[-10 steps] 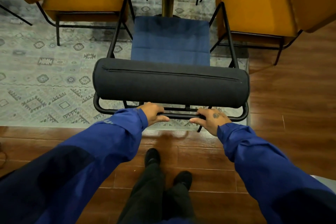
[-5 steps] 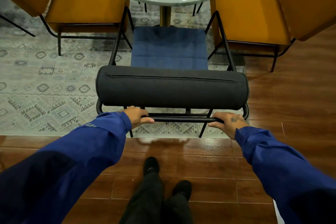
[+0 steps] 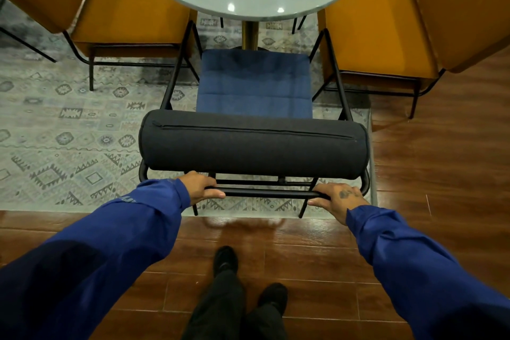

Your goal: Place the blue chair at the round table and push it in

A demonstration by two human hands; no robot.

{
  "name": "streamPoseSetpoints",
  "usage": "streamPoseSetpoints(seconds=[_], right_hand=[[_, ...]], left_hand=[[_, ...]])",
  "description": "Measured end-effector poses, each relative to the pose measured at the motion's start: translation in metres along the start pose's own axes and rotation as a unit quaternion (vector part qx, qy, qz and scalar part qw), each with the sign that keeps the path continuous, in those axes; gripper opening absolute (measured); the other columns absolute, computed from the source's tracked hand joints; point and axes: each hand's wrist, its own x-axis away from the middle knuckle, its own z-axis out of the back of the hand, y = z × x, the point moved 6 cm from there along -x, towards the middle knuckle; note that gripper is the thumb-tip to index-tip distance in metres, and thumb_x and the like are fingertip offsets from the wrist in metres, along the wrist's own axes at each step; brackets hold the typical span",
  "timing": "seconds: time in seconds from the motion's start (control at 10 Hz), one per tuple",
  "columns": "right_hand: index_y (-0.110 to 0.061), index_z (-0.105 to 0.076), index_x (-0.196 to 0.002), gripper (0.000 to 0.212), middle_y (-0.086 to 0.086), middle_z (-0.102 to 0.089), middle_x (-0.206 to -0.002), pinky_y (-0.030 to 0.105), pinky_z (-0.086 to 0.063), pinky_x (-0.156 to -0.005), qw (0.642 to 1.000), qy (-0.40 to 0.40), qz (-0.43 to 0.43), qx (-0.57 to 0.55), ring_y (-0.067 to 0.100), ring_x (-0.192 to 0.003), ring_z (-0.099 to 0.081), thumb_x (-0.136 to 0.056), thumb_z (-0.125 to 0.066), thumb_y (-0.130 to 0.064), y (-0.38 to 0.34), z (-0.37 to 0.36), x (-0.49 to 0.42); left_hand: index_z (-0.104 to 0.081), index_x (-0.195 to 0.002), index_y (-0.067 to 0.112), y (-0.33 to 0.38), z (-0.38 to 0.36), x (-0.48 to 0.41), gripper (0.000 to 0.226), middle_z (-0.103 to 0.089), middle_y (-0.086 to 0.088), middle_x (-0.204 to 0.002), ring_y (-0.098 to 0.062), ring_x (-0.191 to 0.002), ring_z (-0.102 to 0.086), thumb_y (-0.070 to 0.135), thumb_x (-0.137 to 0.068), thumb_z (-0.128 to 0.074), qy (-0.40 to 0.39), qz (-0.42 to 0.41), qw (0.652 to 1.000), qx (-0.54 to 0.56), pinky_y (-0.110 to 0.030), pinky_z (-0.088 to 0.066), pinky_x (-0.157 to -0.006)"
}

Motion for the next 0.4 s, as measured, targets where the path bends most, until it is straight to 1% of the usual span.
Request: streamPoseSetpoints(seconds=[0.1,0.2,0.3,0.4], right_hand=[[-0.032,-0.059,-0.113,0.041,-0.002,-0.066,-0.109,0.044,-0.038,-0.092,1.0,-0.011,-0.006,0.006,0.025,-0.108,-0.057,-0.087,-0.046,-0.061,0.0,0.003,0.0],[-0.03,-0.062,-0.112,0.041,0.0,-0.067,-0.109,0.042,-0.041,-0.09,1.0,-0.007,-0.006,0.006,0.025,-0.107,-0.058,-0.086,-0.05,-0.06,-0.007,0.009,0.003],[-0.021,-0.066,-0.108,0.04,0.005,-0.068,-0.103,0.038,-0.049,-0.084,1.0,-0.009,-0.001,-0.027,0.026,-0.098,-0.061,-0.086,-0.056,-0.053,-0.018,0.021,0.007],[-0.018,-0.067,-0.106,0.034,0.009,-0.068,-0.101,0.038,-0.051,-0.081,0.999,0.006,0.016,-0.05,0.027,-0.094,-0.062,-0.088,-0.059,-0.045,-0.033,0.039,0.008]], left_hand=[[-0.063,-0.096,0.004,0.002,0.001,-0.001,0.045,-0.057,-0.005,-0.077,-0.016,-0.072,-0.05,0.047,-0.089,-0.05,-0.001,0.014,1.0,-0.013,-0.028,-0.038,-0.071],[-0.064,-0.102,0.005,0.007,0.005,0.002,0.045,-0.067,-0.014,-0.092,-0.021,-0.079,-0.056,0.046,-0.089,-0.051,0.001,0.026,0.998,-0.049,-0.029,-0.04,-0.072],[-0.064,-0.107,0.012,0.016,0.013,0.003,0.036,-0.069,-0.01,-0.105,-0.026,-0.096,-0.061,0.042,-0.089,-0.052,-0.006,0.035,0.995,-0.098,-0.037,-0.05,-0.085],[-0.064,-0.11,0.018,0.032,0.029,0.005,0.029,-0.069,-0.007,-0.11,-0.025,-0.1,-0.061,0.035,-0.089,-0.055,0.025,0.03,0.994,-0.102,-0.042,-0.051,-0.092]])
